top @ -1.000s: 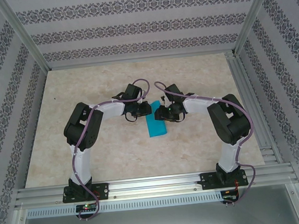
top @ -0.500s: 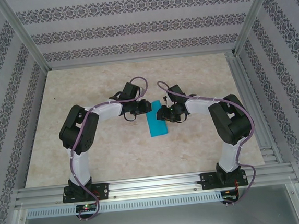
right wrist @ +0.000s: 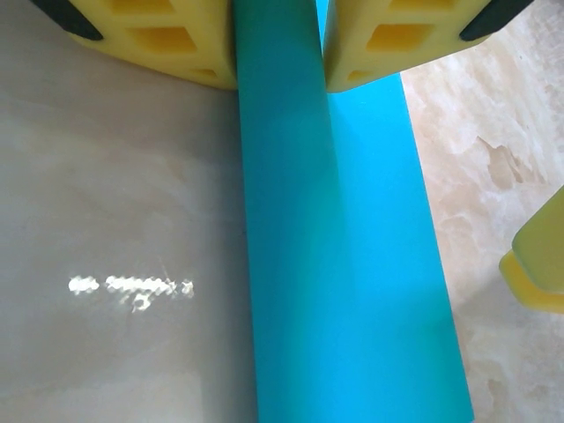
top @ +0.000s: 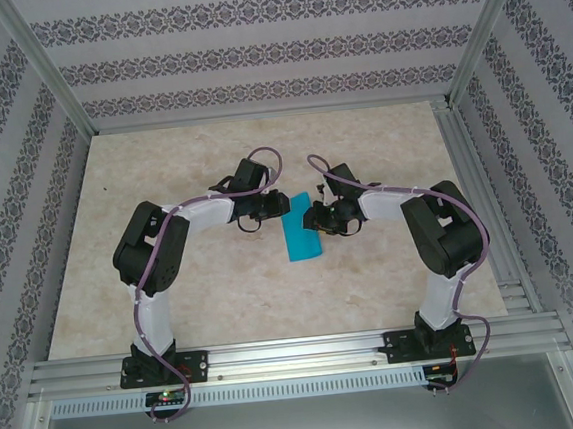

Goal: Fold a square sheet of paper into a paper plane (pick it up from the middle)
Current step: Fold the square sheet of paper in half at the center of the table, then hold the square sheet of paper at the center of the table.

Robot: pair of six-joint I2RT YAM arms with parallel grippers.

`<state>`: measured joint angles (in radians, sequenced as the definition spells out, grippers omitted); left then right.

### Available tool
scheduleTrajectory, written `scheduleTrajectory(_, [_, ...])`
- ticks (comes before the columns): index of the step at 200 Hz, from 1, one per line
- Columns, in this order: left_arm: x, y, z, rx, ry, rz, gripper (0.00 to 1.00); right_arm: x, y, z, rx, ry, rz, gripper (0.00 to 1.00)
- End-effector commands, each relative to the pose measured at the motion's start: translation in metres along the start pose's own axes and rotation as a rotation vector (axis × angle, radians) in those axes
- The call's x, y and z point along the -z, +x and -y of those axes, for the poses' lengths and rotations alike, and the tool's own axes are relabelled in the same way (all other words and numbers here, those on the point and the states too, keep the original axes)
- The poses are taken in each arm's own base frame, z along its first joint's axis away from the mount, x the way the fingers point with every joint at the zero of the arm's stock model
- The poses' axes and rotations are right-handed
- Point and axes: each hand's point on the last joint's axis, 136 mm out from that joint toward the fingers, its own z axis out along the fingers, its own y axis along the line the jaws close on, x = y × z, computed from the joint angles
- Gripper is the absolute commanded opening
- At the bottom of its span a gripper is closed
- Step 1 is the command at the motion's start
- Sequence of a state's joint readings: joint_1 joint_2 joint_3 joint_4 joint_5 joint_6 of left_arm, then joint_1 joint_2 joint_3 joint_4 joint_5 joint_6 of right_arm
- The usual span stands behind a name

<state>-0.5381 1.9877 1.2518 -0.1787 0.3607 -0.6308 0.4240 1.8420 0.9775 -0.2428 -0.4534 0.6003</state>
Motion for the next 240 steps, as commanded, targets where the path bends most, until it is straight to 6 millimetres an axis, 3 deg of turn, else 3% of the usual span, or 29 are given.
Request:
scheduleTrajectory(1, [0.004, -0.003, 0.012, -0.020, 0.032, 0.024, 0.26, -0.008, 0.010, 0.036, -0.050, 0.105, -0.011, 0.31])
scheduleTrajectory(50, [0.005, -0.004, 0.011, -0.020, 0.026, 0.033, 0.26, -0.010, 0.013, 0.040, -0.054, 0.119, -0.022, 0.33])
scheduleTrajectory(148, [0.042, -0.018, -0.002, 0.000, -0.067, 0.208, 0.27, -0.015, 0.019, 0.054, -0.045, 0.182, -0.045, 0.33])
scheduleTrajectory(240, [0.031, -0.012, 0.001, 0.004, -0.024, 0.178, 0.27, -0.020, 0.023, 0.062, -0.052, 0.211, -0.057, 0.33])
